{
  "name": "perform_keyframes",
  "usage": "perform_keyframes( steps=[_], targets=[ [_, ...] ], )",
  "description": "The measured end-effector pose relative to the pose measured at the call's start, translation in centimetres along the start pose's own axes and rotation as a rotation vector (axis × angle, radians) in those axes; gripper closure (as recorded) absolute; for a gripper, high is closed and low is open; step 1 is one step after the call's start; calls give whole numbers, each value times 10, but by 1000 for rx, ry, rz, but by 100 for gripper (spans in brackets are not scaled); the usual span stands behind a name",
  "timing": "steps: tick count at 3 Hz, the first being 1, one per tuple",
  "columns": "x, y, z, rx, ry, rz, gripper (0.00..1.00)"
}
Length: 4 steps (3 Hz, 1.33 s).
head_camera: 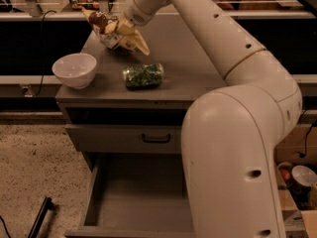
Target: Place brown chip bag into middle drawer
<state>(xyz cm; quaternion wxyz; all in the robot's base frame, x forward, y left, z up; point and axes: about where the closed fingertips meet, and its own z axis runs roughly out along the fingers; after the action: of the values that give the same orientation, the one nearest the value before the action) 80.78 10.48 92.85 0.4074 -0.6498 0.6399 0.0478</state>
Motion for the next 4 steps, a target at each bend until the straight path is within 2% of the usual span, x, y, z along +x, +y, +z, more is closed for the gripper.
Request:
perform_keyframes(
  steps=[1, 2, 3, 4],
  targets=[
    [-25, -26, -66, 49, -20, -55, 100],
    [-49, -41, -123, 83, -61, -81, 100],
    [-70, -46, -160, 107, -103, -110, 100],
    [-94, -48, -195, 147, -208, -125, 100]
  ],
)
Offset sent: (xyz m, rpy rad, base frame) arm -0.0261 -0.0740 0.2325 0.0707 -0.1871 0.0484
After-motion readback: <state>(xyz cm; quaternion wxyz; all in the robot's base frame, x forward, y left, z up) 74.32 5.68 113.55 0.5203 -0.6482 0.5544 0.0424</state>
